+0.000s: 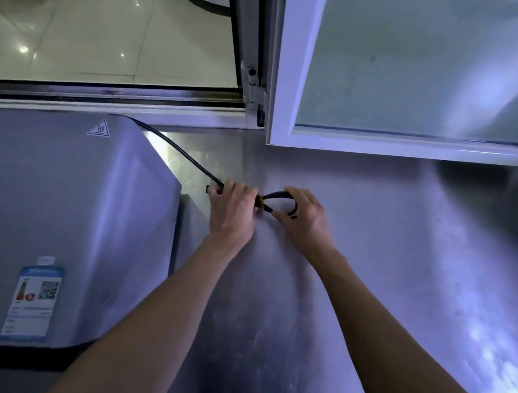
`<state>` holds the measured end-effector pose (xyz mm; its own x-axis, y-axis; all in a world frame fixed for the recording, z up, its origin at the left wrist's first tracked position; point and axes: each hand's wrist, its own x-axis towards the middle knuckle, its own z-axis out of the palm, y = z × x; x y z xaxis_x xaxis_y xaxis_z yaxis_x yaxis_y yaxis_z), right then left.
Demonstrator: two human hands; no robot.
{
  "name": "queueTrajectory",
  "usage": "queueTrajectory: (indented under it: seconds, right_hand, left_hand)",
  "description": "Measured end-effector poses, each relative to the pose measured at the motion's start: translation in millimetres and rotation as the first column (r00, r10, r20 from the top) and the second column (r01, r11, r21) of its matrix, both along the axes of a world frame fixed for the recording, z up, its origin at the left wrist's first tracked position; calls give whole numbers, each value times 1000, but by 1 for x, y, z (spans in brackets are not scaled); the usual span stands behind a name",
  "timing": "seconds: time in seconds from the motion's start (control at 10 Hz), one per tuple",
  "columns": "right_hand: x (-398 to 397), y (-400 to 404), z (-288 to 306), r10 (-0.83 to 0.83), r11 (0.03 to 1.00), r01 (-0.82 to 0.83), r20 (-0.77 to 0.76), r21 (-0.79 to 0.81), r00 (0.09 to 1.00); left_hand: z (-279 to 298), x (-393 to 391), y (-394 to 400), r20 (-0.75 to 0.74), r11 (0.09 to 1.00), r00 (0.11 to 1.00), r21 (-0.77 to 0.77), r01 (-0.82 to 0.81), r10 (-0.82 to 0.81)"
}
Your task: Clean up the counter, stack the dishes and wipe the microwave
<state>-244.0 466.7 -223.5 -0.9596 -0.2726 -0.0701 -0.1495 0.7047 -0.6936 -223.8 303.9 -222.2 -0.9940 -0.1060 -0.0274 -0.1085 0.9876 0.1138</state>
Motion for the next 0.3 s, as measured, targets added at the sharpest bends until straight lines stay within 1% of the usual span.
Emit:
queueTrajectory:
  seconds: [0.1,0.3]
  right_hand:
    - [-8,-4,-6,24,999,-25,35,26,999]
    - [0,-8,13,22,997,-25,43,77,999]
  left_hand:
    - [-10,-2,-7,-21,999,1000,-32,23,-24]
    - [1,15,-13,-97,992,989,46,114,-110]
